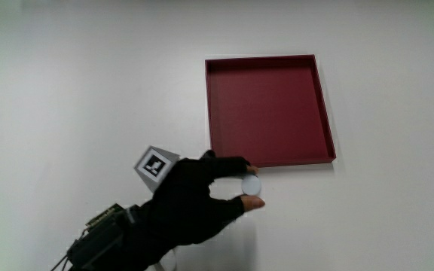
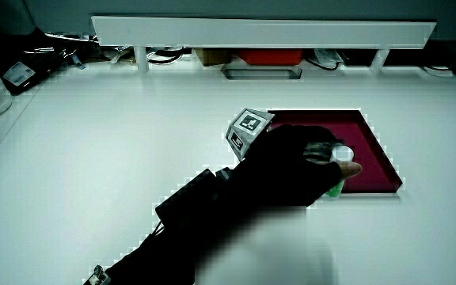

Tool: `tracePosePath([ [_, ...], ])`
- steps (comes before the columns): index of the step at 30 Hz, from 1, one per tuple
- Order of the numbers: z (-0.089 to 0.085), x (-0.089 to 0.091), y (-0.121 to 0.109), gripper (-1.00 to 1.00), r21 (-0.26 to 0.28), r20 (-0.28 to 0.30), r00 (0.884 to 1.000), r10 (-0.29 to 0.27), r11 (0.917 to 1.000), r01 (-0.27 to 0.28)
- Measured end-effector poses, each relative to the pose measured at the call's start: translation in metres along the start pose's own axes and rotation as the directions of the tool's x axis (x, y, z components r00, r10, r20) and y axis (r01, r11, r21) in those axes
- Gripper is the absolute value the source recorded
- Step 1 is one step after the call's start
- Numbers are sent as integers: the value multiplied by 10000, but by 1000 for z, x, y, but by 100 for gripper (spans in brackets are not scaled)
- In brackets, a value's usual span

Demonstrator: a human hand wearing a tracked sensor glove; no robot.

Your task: Place glue stick

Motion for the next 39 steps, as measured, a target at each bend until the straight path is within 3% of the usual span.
tracePosePath([
  [3,-10,-9,4,0,-116,-12,10000,45,9999,-46],
  [4,-13,-12,5,0,-90,240,9991,-344,9994,347],
  [5,-14,-15,6,0,-45,-890,9947,-517,9987,515],
  [7,-19,-21,8,0,-137,-1004,9946,-250,9996,238],
  [9,-23,-27,10,0,-218,-563,9981,-252,9995,240],
  [11,-26,-31,11,0,-247,-608,9970,-471,9987,457],
  [13,-28,-34,11,0,-353,-870,9962,-83,9994,53],
  [15,-30,-38,11,0,-316,-583,9981,-202,9993,184],
  [17,-30,-43,11,0,-248,-841,9960,-288,9993,268],
  [18,-31,-46,10,0,-291,-811,9967,-44,9996,21],
  [20,-34,-50,10,0,-309,-474,9989,-57,9995,42],
  [21,-35,-53,10,0,-340,-772,9970,33,9994,-59],
  [22,-35,-54,9,0,-268,-288,9995,123,9996,-130],
  [25,-34,-53,10,0,-295,-395,9992,-29,9996,17],
  [28,-34,-54,10,0,-346,-125,9997,188,9992,-192],
  [29,-34,-55,10,0,-319,-132,9999,24,9995,-29],
  [30,-34,-56,10,0,-335,-15,9995,321,9989,-321],
  [32,-34,-56,10,0,-357,-150,9991,389,9986,-395],
  [39,-34,-59,11,-6,-352,181,9992,343,9988,-336],
])
